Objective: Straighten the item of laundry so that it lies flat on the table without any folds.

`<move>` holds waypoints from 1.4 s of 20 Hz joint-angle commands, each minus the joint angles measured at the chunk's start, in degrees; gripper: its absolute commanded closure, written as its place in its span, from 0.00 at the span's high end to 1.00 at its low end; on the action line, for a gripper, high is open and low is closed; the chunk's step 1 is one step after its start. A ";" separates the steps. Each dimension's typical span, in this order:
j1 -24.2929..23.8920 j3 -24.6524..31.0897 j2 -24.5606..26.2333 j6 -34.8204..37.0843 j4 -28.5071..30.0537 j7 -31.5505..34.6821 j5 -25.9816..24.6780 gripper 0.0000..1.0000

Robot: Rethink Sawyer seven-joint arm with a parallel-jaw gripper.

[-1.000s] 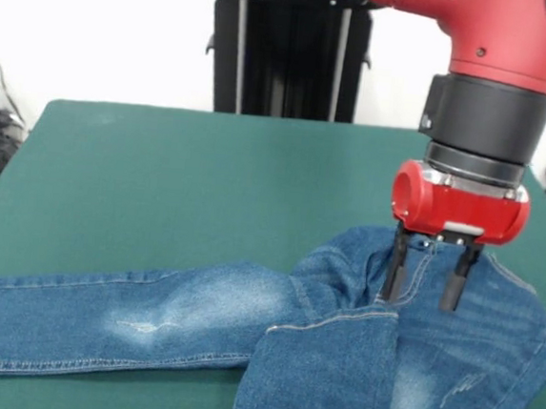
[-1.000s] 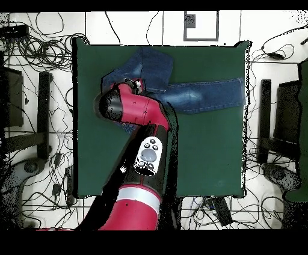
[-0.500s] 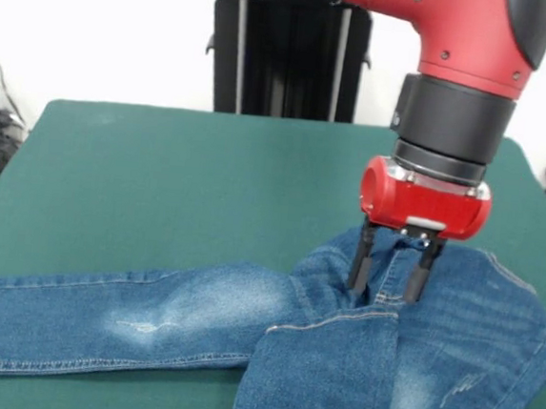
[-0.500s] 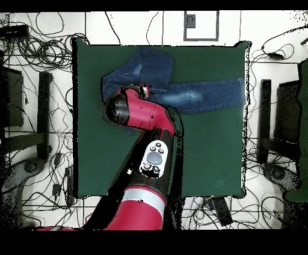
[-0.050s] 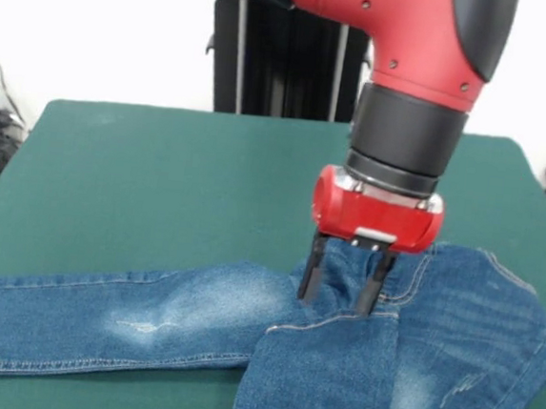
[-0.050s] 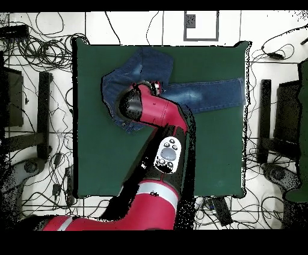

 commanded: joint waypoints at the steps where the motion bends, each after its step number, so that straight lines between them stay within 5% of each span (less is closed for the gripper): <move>1: -0.16 3.10 5.74 0.45 -3.70 11.22 0.37 1.00; 28: -1.51 6.93 2.33 1.36 4.68 15.15 2.74 1.00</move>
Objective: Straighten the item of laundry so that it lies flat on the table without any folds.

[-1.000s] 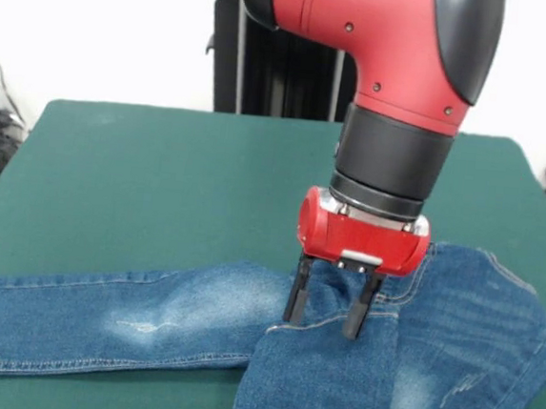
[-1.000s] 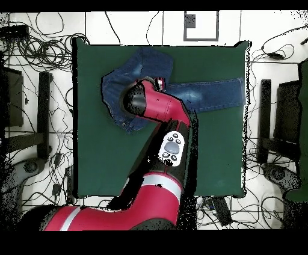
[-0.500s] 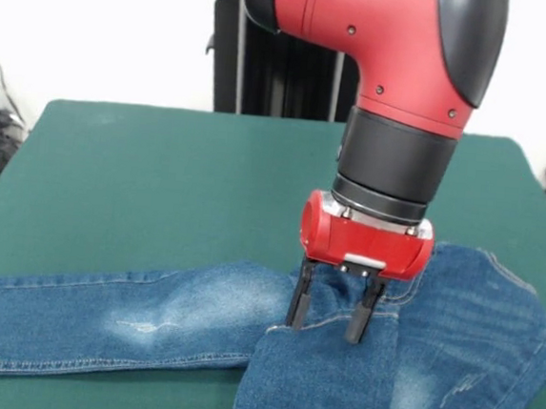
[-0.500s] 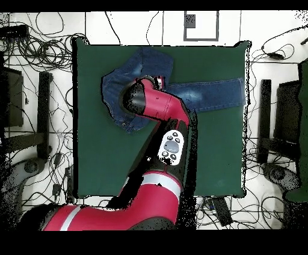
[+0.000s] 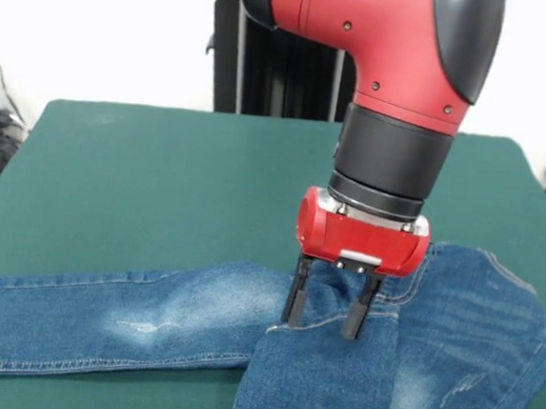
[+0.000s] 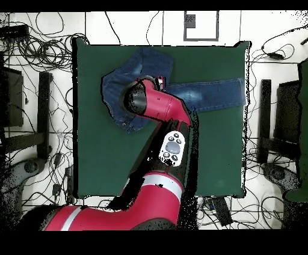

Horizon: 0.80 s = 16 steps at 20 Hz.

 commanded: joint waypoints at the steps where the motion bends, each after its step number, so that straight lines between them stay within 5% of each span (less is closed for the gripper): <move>1: -0.61 6.93 0.44 1.39 7.63 15.40 2.24 1.00; 16: -2.04 10.10 1.24 -1.86 12.02 19.41 6.49 1.00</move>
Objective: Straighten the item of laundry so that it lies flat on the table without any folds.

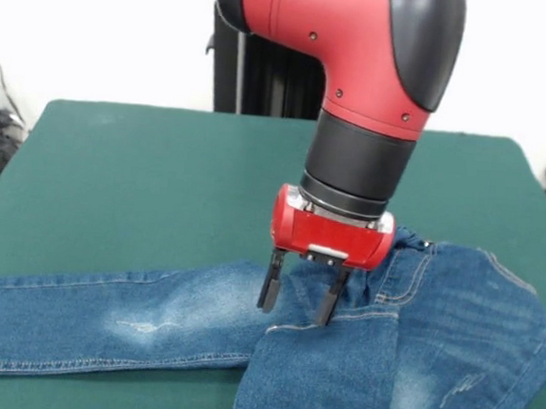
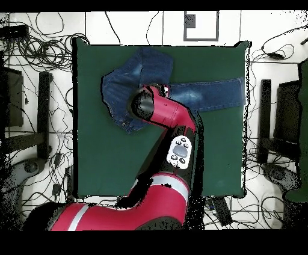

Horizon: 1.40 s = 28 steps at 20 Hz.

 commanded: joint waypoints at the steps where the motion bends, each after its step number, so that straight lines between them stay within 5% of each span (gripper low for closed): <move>1: -0.52 10.01 1.63 -1.89 7.77 19.74 5.69 1.00; 28: 0.71 10.36 2.41 -1.14 6.71 18.51 12.60 1.00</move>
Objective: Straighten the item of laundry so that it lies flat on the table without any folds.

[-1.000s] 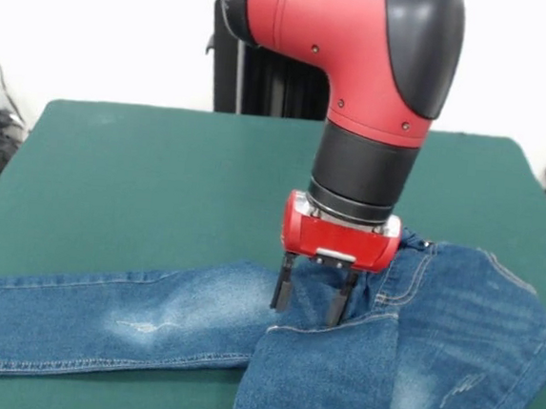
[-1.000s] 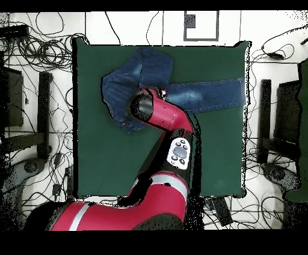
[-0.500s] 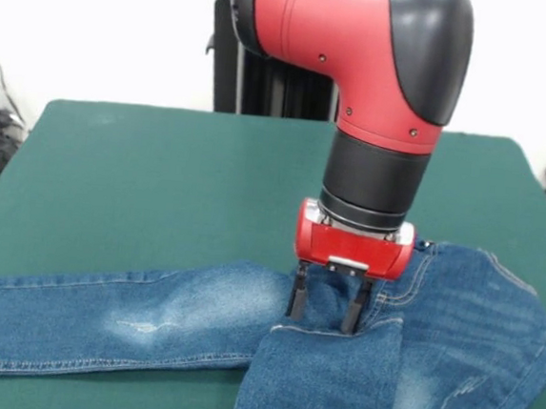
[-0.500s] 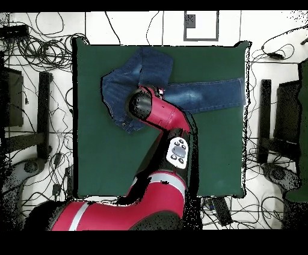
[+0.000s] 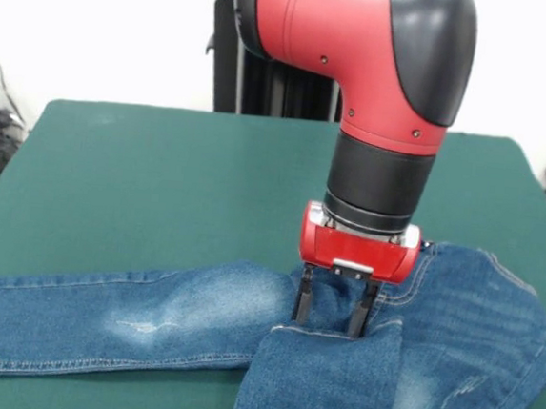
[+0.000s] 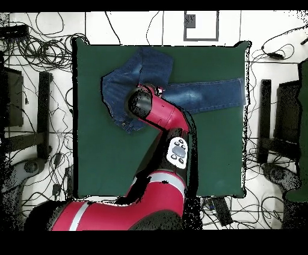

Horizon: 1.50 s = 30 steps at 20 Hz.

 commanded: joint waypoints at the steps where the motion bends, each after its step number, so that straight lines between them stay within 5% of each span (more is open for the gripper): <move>1: 0.63 7.25 1.91 -0.91 4.63 17.80 3.28 1.00; 30: -1.06 10.60 1.00 -3.96 7.16 19.44 4.87 1.00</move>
